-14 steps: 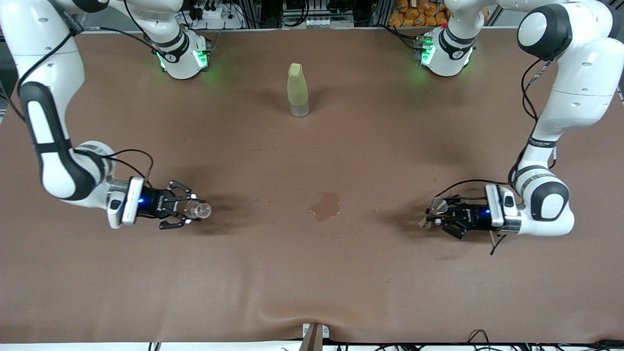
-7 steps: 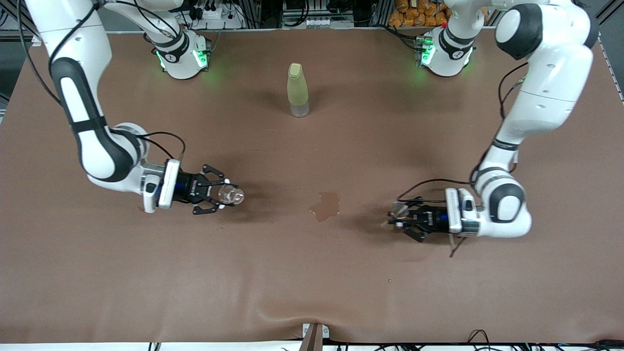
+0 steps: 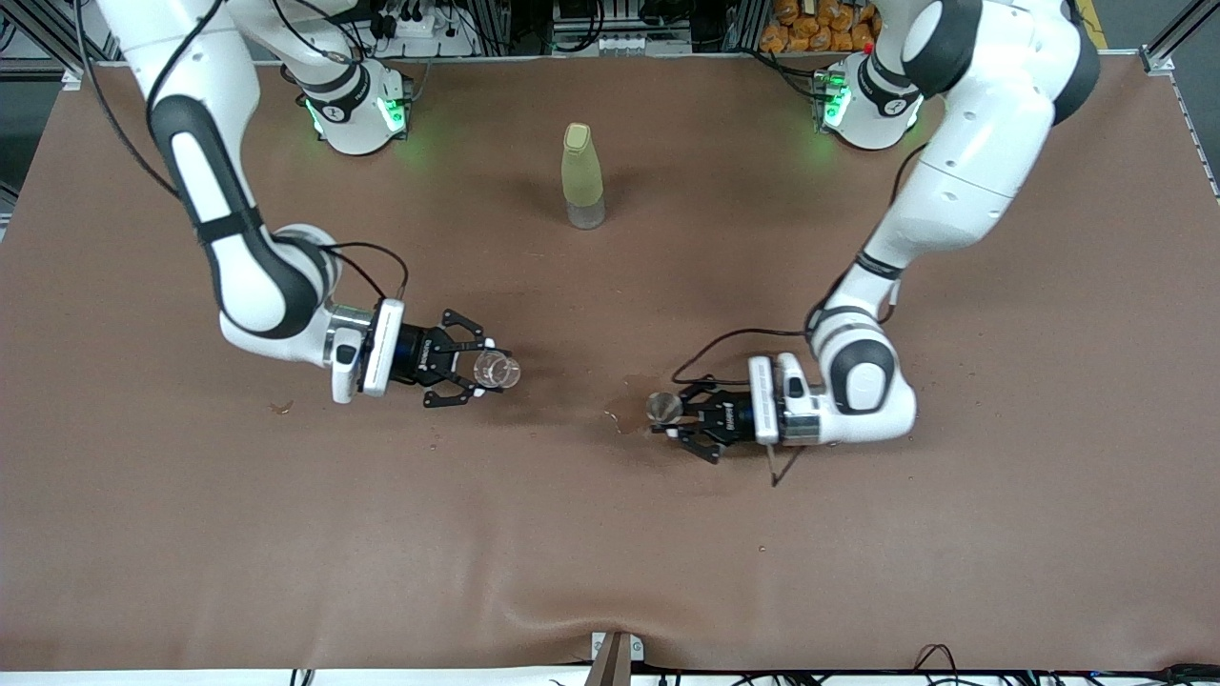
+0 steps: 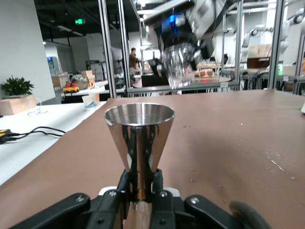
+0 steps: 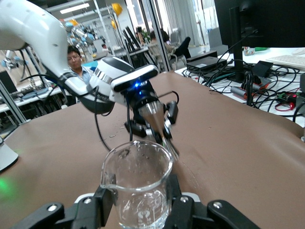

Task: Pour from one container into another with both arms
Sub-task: 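Bring the jigger over the beaker rim with the left gripper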

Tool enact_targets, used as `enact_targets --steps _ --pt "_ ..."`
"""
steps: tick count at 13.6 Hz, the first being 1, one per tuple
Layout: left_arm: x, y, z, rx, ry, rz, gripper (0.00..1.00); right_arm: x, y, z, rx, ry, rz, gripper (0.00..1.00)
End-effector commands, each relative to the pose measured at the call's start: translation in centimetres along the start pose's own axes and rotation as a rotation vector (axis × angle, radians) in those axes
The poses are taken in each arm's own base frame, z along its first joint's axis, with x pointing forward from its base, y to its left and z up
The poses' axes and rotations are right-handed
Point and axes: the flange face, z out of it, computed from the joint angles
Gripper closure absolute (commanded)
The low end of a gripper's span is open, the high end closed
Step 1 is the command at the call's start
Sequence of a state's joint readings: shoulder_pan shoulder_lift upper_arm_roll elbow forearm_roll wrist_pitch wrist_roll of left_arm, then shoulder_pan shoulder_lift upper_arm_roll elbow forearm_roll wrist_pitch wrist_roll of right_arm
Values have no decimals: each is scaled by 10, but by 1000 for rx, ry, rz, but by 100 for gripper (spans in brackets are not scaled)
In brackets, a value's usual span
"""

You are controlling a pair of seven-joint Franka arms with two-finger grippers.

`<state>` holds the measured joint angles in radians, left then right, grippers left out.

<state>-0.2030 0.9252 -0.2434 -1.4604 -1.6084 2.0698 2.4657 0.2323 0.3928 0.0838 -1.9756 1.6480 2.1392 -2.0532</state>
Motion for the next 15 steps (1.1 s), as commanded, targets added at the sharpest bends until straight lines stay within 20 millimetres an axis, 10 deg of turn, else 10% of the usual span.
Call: enact_targets --steps 1,7,15 --pt "14 7 39 39 -30 -44 100 19 -28 5 -17 6 27 86" --pt "35 22 90 40 -67 -45 100 20 -50 41 -11 60 174 86" --pt "36 24 96 52 -70 -48 100 36 -53 65 -31 40 235 86"
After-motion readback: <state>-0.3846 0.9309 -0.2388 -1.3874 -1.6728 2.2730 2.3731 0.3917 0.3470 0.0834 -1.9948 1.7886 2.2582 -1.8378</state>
